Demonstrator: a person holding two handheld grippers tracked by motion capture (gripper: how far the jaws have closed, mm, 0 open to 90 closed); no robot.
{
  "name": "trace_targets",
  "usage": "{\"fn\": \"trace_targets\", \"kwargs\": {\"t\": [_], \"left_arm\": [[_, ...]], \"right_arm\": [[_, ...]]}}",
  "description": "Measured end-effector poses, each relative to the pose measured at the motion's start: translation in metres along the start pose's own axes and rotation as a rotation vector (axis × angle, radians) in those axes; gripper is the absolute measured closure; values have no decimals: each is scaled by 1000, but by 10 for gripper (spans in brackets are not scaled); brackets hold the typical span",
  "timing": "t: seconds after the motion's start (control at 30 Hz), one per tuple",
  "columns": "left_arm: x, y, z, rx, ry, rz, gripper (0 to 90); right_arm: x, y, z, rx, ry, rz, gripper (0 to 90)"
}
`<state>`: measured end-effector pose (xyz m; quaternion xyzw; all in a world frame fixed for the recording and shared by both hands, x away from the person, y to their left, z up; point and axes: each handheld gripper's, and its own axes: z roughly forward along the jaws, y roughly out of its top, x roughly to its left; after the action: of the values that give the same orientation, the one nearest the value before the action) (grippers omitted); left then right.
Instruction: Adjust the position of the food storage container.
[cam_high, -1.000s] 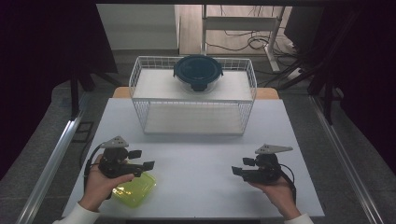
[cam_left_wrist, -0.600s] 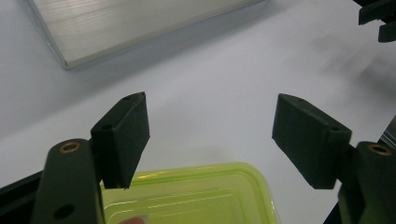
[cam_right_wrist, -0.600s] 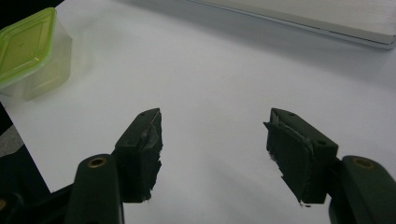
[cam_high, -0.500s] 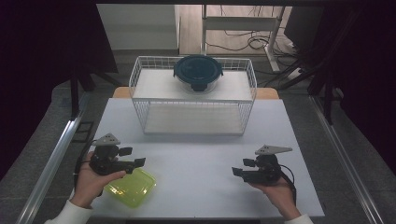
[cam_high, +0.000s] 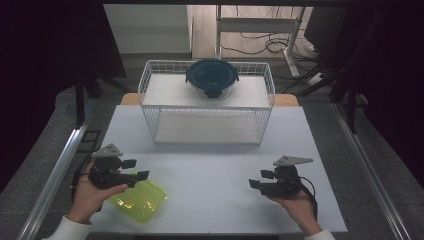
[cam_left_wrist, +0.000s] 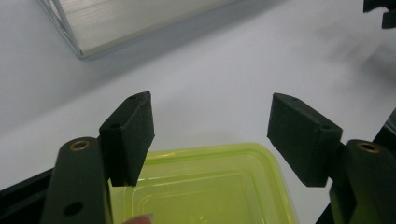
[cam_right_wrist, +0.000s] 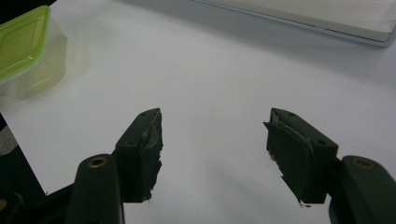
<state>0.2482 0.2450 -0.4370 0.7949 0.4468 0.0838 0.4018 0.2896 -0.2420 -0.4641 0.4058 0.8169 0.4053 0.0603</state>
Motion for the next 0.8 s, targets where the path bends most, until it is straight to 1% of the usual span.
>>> {"fn": "trace_targets", "kwargs": {"t": [0.13,0.33,0.5,0.6,0.7,0.8], "left_arm": [[-2,-3,-1,7,-2,14,328],[-2,-7,-6,6,-9,20,348],[-4,-14,-9,14,-14,22,366],[-1,-18,-12,21,0,19,389],[2,-21,-12,26,12,1,406],[3,-22,-14,42,46,8,416]], "right_arm": [[0,0,1,4,1,-1,356],[3,0,0,2,3,-7,356],[2,0,1,7,5,0,356],[2,0,1,6,4,0,356],[2,0,1,8,5,-2,356],[3,0,1,8,4,-4,356]]}}
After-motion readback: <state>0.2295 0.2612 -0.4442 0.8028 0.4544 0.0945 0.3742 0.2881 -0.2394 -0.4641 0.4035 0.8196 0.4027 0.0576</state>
